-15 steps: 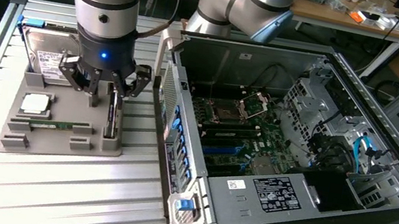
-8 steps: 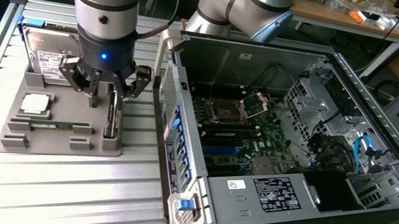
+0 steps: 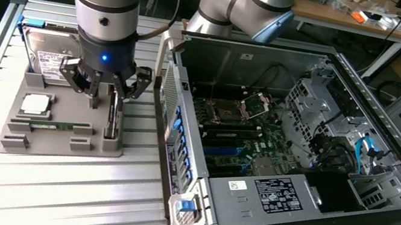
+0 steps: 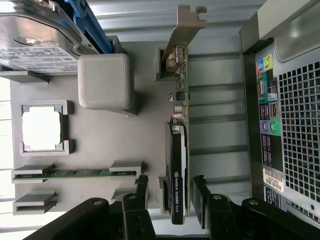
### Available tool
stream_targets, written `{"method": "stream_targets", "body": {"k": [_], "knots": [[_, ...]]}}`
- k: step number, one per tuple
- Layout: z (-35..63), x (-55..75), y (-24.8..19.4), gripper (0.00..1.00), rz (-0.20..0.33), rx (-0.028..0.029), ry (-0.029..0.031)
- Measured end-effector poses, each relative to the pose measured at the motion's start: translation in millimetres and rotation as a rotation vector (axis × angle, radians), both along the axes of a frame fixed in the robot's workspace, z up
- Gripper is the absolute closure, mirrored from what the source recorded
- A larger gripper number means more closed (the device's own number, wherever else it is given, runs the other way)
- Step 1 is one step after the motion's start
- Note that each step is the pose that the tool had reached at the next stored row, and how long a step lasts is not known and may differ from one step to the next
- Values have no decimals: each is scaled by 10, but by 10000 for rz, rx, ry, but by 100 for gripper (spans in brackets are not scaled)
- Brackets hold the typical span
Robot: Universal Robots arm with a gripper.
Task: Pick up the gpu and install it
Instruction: 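Pick up the gpu and move the gpu toward the slot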
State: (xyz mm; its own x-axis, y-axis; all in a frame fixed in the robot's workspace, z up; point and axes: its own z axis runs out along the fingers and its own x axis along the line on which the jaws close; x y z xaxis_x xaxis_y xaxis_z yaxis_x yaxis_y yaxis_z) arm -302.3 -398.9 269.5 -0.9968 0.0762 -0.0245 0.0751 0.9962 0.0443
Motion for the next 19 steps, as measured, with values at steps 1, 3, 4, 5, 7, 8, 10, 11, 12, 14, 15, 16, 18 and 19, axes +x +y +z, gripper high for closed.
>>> {"method": "stream_targets", "body": {"k": [1,3,4,5,7,8,10,11,12,14,15,16,18,19], "knots": [[-3,0,0,52,0,0,1],[-7,0,0,52,0,0,0],[-9,0,0,52,0,0,0],[-12,0,0,52,0,0,0],[-16,0,0,52,0,0,0],[-18,0,0,52,0,0,1],[-23,0,0,52,0,0,1],[-26,0,0,52,0,0,0],[-28,0,0,52,0,0,0],[-32,0,0,52,0,0,0],[-35,0,0,52,0,0,0],[-38,0,0,52,0,0,1],[-42,0,0,52,0,1,0],[-44,0,0,52,0,0,0]]}}
